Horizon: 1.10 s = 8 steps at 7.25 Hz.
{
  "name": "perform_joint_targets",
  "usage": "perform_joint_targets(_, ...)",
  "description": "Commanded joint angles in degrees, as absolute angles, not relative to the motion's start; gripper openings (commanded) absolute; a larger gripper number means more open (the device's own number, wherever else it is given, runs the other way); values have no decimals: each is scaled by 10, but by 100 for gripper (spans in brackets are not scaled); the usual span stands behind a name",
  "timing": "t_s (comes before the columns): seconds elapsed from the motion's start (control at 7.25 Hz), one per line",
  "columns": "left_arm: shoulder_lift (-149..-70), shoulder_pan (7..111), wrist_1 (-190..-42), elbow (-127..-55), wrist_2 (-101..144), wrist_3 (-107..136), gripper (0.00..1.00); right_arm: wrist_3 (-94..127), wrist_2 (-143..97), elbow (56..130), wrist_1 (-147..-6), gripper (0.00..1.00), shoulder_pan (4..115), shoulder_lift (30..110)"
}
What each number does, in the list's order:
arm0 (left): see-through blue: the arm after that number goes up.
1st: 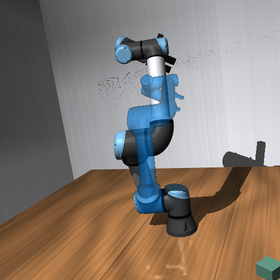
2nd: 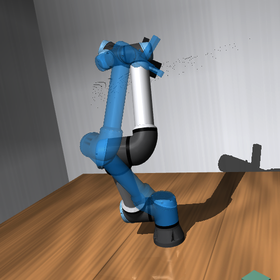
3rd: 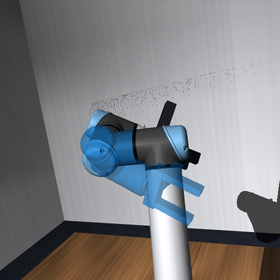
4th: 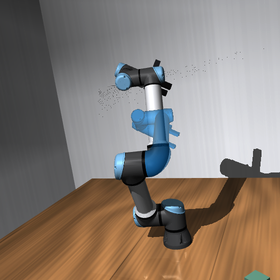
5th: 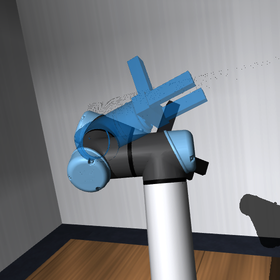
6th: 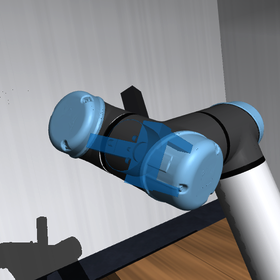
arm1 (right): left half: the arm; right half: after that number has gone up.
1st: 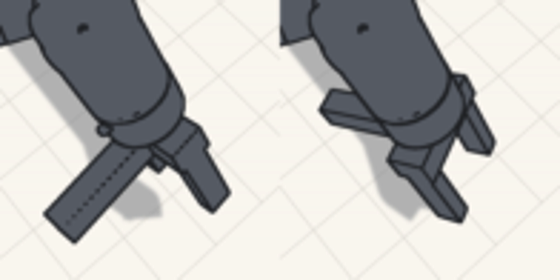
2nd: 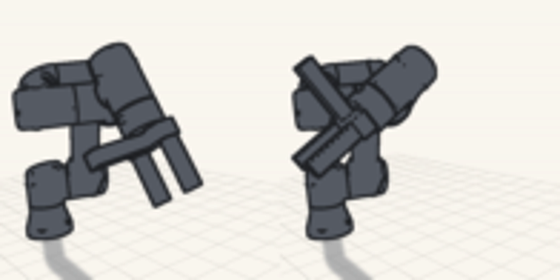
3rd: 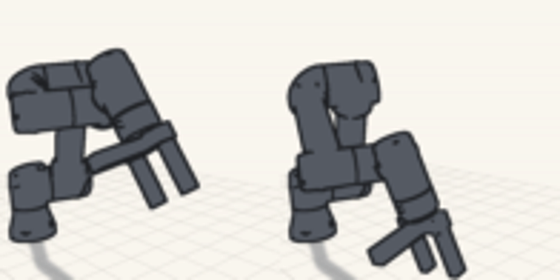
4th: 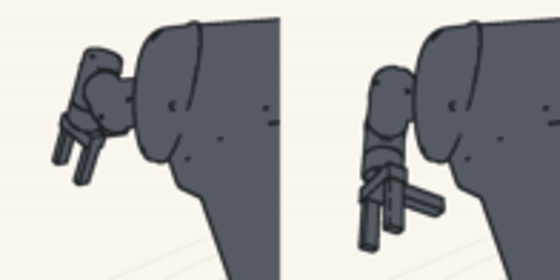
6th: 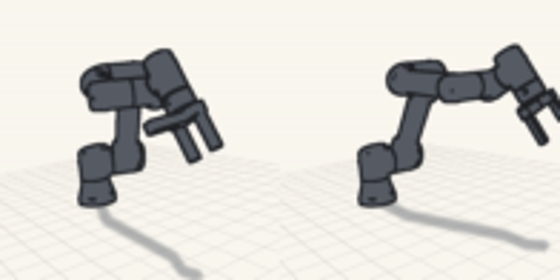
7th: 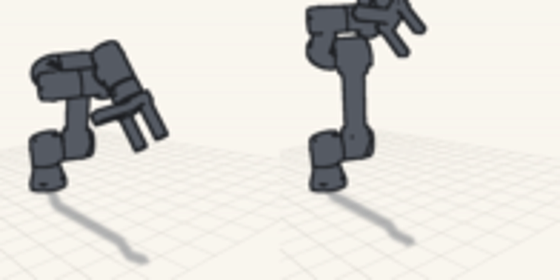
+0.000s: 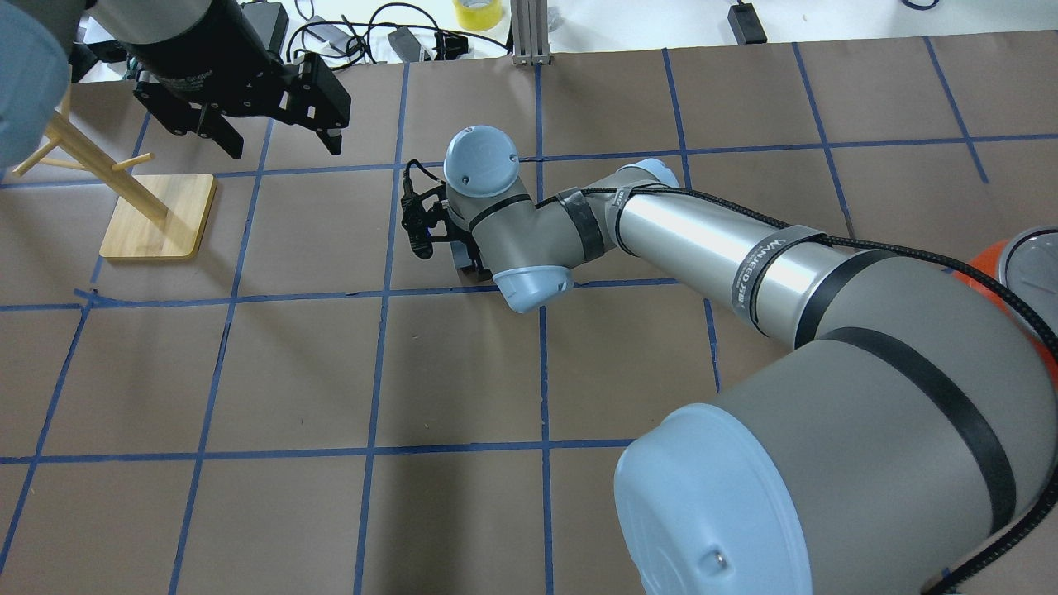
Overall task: Flip cup
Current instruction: 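Lay the cup on its side on the table and open the right gripper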
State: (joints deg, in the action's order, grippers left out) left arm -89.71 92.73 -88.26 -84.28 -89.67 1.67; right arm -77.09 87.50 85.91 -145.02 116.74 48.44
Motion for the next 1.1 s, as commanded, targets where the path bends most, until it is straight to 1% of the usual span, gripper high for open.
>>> perform_joint_targets(0.0, -897, 927, -883, -843, -896, 16, 100, -769, 880, 860, -1448, 100, 1168, 490)
perform_joint_targets(0.28, -896, 927, -883, -844, -897, 15, 100, -762, 879, 856, -1454, 100, 1167, 504)
perform_joint_targets(0.55, -902, 922, -883, -840, -856, 17, 100, -640, 881, 855, -1440, 100, 1162, 545)
perform_joint_targets(0.83, -922, 892, -880, -842, -831, 8, 100, -469, 908, 859, -1379, 100, 1116, 624)
perform_joint_targets(0.97, -947, 886, -871, -843, -827, -20, 100, -395, 907, 860, -1312, 100, 1078, 660)
